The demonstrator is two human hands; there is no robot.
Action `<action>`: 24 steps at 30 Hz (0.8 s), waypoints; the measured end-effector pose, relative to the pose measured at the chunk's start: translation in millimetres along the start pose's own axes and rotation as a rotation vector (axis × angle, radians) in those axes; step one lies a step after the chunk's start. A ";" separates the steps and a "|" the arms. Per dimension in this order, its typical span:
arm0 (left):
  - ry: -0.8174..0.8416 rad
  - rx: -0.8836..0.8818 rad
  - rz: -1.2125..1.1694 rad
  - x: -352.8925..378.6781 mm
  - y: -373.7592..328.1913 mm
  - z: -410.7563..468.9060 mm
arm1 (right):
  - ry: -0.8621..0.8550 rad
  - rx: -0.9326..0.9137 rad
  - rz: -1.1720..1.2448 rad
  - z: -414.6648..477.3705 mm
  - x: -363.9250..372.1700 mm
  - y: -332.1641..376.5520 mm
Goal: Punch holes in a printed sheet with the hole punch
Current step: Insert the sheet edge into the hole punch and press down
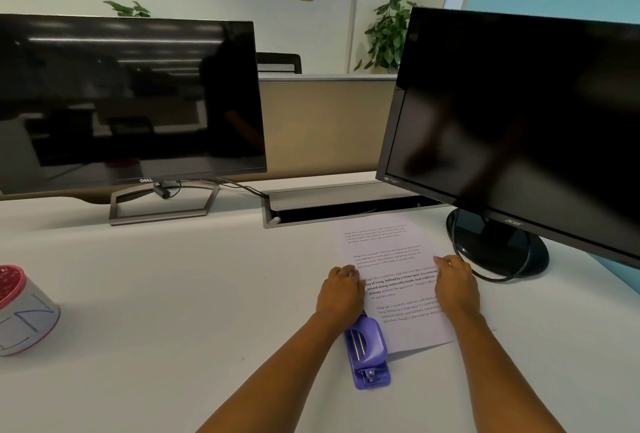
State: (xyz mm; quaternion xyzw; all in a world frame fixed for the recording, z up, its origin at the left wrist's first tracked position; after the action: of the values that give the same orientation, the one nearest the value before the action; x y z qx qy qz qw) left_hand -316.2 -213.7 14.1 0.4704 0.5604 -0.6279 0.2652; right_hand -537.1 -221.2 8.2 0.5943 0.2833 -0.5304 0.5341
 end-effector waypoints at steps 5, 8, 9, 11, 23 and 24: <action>-0.020 -0.014 -0.076 -2.5 10.3 -3.3 | 0.037 0.006 0.006 -2.1 -3.3 3.3; -0.053 -0.018 -0.051 -6.9 22.3 -10.5 | 0.022 0.040 0.063 -7.4 -7.2 8.7; -0.065 -0.020 -0.035 -9.3 27.5 -14.0 | 0.004 0.046 0.086 -10.6 -9.0 11.5; -0.101 -0.032 -0.013 -16.0 39.5 -22.0 | -0.033 0.036 0.134 -17.8 -13.0 19.7; -0.281 -0.226 0.017 -59.7 118.3 -122.8 | -0.101 -0.166 0.486 -96.3 -26.4 108.6; -0.288 -0.242 0.017 -61.3 123.3 -131.9 | -0.089 -0.178 0.502 -104.4 -26.0 114.3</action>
State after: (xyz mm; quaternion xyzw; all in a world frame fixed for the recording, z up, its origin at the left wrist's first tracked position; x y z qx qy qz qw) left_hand -145.9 -128.3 21.9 0.3451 0.5841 -0.6146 0.4024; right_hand -406.8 -148.3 56.7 0.5729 0.1487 -0.3799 0.7108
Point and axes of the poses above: each hand's wrist, its own z-axis towards the middle knuckle, its own x-axis out of the palm, y = z × x, the point moved 3 cm from there along z, towards the middle knuckle, and after that the axes turned 6 degrees about z, right-handed, at the moved point
